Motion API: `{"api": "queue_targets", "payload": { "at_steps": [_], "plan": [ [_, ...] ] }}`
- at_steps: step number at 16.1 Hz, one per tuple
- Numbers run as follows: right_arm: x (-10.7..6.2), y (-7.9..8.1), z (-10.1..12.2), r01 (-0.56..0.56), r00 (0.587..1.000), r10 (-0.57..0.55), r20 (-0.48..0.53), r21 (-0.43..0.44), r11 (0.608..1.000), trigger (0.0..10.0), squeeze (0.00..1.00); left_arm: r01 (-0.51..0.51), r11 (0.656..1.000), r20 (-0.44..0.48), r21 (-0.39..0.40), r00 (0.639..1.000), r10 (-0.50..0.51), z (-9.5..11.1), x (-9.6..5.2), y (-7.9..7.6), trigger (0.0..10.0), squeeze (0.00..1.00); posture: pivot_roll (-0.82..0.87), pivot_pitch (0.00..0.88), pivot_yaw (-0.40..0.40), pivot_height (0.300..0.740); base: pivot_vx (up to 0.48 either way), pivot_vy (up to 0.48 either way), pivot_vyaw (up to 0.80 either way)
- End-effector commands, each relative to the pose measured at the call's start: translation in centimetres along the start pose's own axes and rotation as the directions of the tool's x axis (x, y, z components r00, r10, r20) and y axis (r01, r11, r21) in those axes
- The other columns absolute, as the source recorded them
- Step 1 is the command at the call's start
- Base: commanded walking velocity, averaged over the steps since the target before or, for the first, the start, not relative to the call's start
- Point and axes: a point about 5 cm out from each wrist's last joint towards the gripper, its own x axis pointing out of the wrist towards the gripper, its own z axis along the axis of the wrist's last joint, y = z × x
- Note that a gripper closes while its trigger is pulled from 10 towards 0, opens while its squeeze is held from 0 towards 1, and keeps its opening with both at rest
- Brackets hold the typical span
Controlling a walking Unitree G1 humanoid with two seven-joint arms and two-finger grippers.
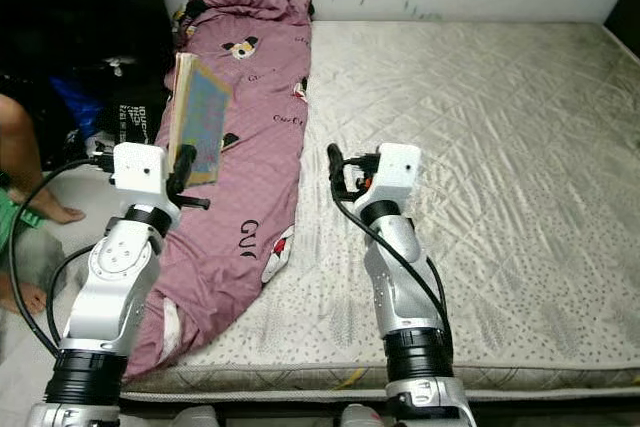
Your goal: Clean up the room
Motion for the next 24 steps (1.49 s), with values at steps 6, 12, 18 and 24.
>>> {"api": "queue_targets", "payload": {
  "at_steps": [6, 12, 18, 24],
  "plan": [
    [0.06, -0.08, 0.11, 0.001, 1.000, -0.001, 0.001, -0.008, 1.000, 10.0, 0.00, 0.007, 1.000, 0.041, -0.004, 0.999, -0.006, 0.83, 0.15, -0.09, 10.0, 0.00, -0.08, 0.000, 0.025, 0.740, 0.000, -0.274, 0.00],
    [0.09, -0.07, 0.11, 0.005, 1.000, -0.004, 0.001, -0.014, 1.000, 10.0, 0.00, 0.007, 1.000, 0.040, -0.012, 0.999, -0.006, 0.80, 0.19, -0.09, 10.0, 0.00, -0.08, 0.000, 0.024, 0.740, 0.000, -0.312, 0.00],
    [0.09, -0.08, 0.08, 0.009, 1.000, -0.009, 0.000, -0.017, 1.000, 10.0, 0.00, 0.008, 1.000, 0.038, -0.011, 0.999, -0.007, 0.74, 0.22, -0.18, 10.0, 0.00, -0.08, 0.000, 0.025, 0.740, 0.000, -0.312, 0.00],
    [0.17, -0.16, 0.01, 0.004, 1.000, -0.005, -0.005, -0.027, 1.000, 10.0, 0.00, -0.041, 0.999, 0.057, -0.020, 0.997, 0.042, 0.88, 0.20, 0.03, 10.0, 0.00, -0.09, 0.000, 0.017, 0.740, 0.000, -0.146, 0.00]
  ]
}}
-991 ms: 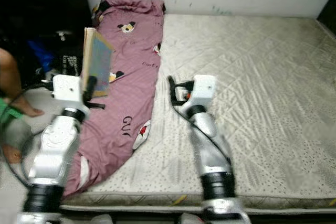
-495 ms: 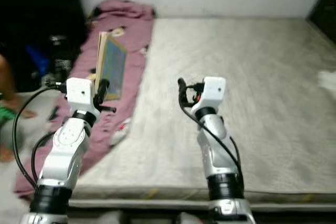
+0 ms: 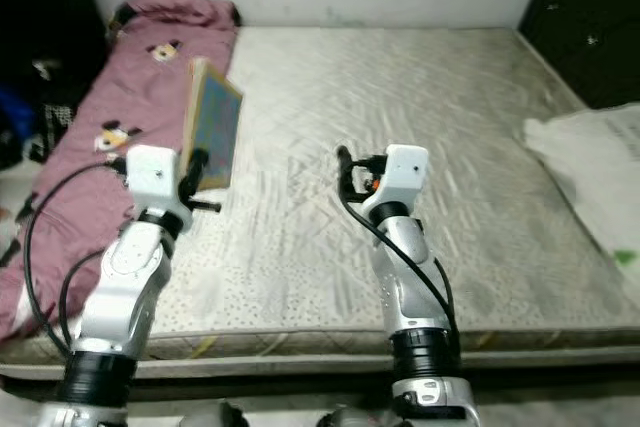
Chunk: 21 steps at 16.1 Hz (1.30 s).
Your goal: Clean up the room
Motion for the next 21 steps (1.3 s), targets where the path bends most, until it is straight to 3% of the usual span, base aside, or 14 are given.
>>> {"api": "queue_targets", "payload": {
  "at_steps": [1, 4, 6, 9, 11, 12, 13, 21],
  "plan": [
    [0.2, 0.2, 0.1, -0.009, 1.000, 0.009, -0.001, -0.005, 1.000, 10.0, 0.00, -0.088, 0.995, 0.077, 0.052, 0.994, 0.083, 1.3, 0.4, 1.0, 10.0, 0.00, -0.09, 0.000, 0.016, 0.740, 0.000, 0.000, 0.00],
    [0.3, 0.2, 0.1, -0.011, 1.000, 0.011, 0.000, -0.007, 1.000, 10.0, 0.00, -0.076, 0.996, 0.042, -0.040, 0.996, 0.078, 0.9, 0.2, 1.7, 10.0, 0.00, -0.08, 0.000, 0.013, 0.740, 0.000, 0.000, 0.00],
    [0.3, 0.2, 0.1, -0.013, 1.000, 0.013, 0.001, -0.013, 1.000, 10.0, 0.00, -0.080, 0.997, 0.060, -0.024, 0.995, 0.081, 0.5, -0.1, 2.3, 10.0, 0.00, -0.08, 0.000, 0.013, 0.740, 0.000, 0.000, 0.00],
    [0.3, 0.2, 0.1, -0.016, 1.000, 0.016, 0.000, -0.011, 1.000, 10.0, 0.00, -0.045, 0.998, 0.065, -0.031, 0.997, 0.047, 0.5, 0.0, 2.0, 10.0, 0.00, -0.08, 0.000, 0.010, 0.740, 0.000, 0.000, 0.00],
    [0.4, 0.2, 0.1, -0.015, 1.000, 0.015, -0.001, -0.012, 1.000, 10.0, 0.00, -0.085, 0.996, 0.037, -0.021, 0.996, 0.086, 0.4, 0.4, 1.7, 10.0, 0.00, -0.08, 0.000, 0.009, 0.740, 0.000, 0.000, 0.00],
    [0.4, 0.2, 0.1, -0.016, 1.000, 0.016, -0.001, -0.012, 1.000, 10.0, 0.00, -0.015, 0.999, 0.061, -0.050, 0.998, 0.018, 0.7, 0.4, 1.2, 10.0, 0.00, -0.08, 0.000, 0.009, 0.740, 0.000, 0.000, 0.00],
    [0.4, 0.2, 0.1, -0.015, 1.000, 0.015, -0.001, -0.013, 1.000, 10.0, 0.00, -0.023, 0.996, 0.060, -0.082, 0.998, 0.028, 0.5, 0.2, 1.1, 10.0, 0.00, -0.08, 0.000, 0.009, 0.740, 0.000, 0.000, 0.00],
    [0.4, 0.2, 0.0, -0.016, 1.000, 0.016, -0.011, -0.029, 0.999, 10.0, 0.00, -0.009, 0.997, 0.048, -0.075, 0.999, 0.013, 0.3, 0.0, 1.2, 10.0, 0.00, -0.08, 0.000, 0.005, 0.740, 0.000, -0.064, 0.00]
  ]
}}
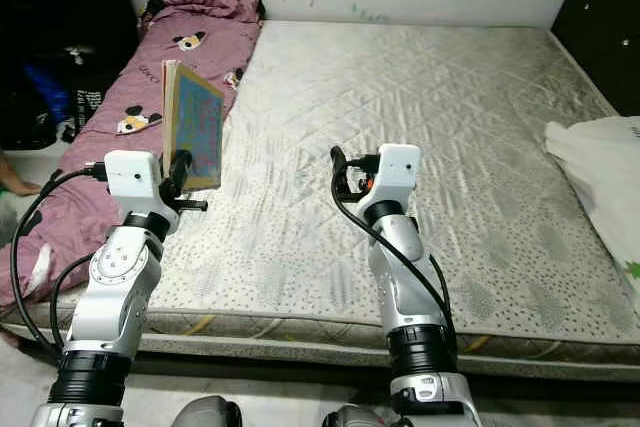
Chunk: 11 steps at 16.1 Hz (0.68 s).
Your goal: Clean up the room
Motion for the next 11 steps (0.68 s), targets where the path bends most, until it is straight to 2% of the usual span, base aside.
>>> {"api": "queue_targets", "payload": {
  "at_steps": [1, 5, 11],
  "plan": [
    [0.22, 0.23, 0.17, -0.011, 1.000, 0.011, 0.001, -0.006, 1.000, 10.0, 0.00, 0.009, 1.000, 0.038, 0.001, 0.999, -0.009, 0.84, 0.11, 0.11, 10.0, 0.00, -0.08, 0.000, 0.005, 0.740, 0.000, -0.255, 0.00],
    [0.21, 0.26, 0.15, -0.012, 1.000, 0.012, 0.002, -0.012, 1.000, 10.0, 0.00, 0.015, 1.000, 0.039, -0.002, 0.999, -0.015, 0.91, 0.18, 0.01, 10.0, 0.00, -0.08, 0.000, 0.005, 0.740, 0.000, -0.268, 0.34],
    [0.24, 0.20, 0.13, -0.011, 1.000, 0.011, 0.000, -0.011, 1.000, 10.0, 0.00, 0.017, 1.000, 0.039, -0.005, 0.999, -0.017, 0.93, 0.23, -0.07, 10.0, 0.00, -0.08, 0.000, 0.004, 0.740, 0.000, -0.286, 0.00]
  ]
}}
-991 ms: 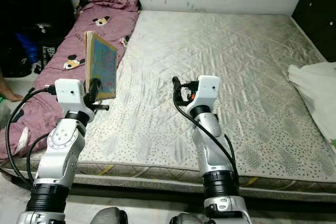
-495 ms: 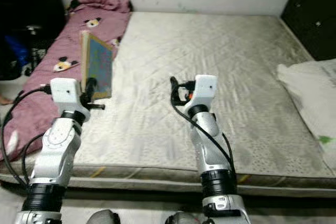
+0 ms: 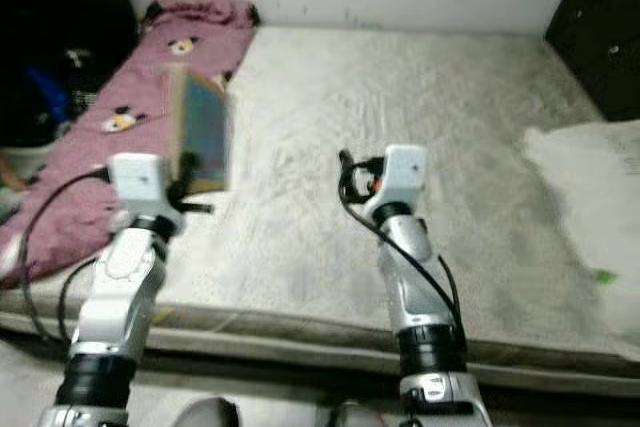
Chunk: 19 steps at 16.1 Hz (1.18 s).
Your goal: Clean up the room
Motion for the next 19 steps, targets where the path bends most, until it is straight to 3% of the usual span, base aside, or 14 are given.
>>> {"api": "queue_targets", "payload": {
  "at_steps": [1, 6, 9, 13, 19],
  "plan": [
    [0.26, 0.87, 0.26, -0.028, 1.000, 0.028, 0.009, 0.007, 1.000, 10.0, 0.00, -0.028, 1.000, 0.040, 0.007, 0.999, 0.028, 0.94, 0.12, 0.87, 10.0, 0.00, -0.08, 0.000, 0.004, 0.740, 0.000, -0.285, 0.00],
    [0.19, 0.84, 0.21, -0.029, 1.000, 0.029, 0.007, 0.003, 1.000, 10.0, 0.00, -0.026, 1.000, 0.040, 0.005, 0.999, 0.025, 0.95, 0.09, 0.76, 10.0, 0.00, -0.09, 0.000, 0.002, 0.740, 0.000, -0.285, 0.00],
    [0.17, 0.76, 0.18, -0.029, 1.000, 0.029, 0.006, 0.001, 1.000, 10.0, 0.00, -0.026, 0.999, 0.065, -0.038, 0.997, 0.029, 1.12, 0.07, 0.64, 10.0, 0.00, -0.09, 0.000, 0.001, 0.740, 0.000, 0.000, 0.00],
    [0.17, 0.69, 0.11, -0.026, 1.000, 0.026, 0.002, 0.007, 1.000, 10.0, 0.00, 0.020, 1.000, 0.080, -0.015, 0.997, -0.019, 1.28, -0.05, 0.37, 10.0, 0.00, -0.09, 0.000, -0.002, 0.740, 0.000, 0.000, 0.00],
    [0.19, 0.62, 0.06, -0.023, 1.000, 0.023, -0.001, 0.013, 1.000, 10.0, 0.00, 0.038, 0.999, 0.088, -0.020, 0.995, -0.036, 1.31, -0.09, 0.24, 10.0, 0.00, -0.09, 0.000, -0.003, 0.740, 0.325, 0.000, -0.34]
  ]
}}
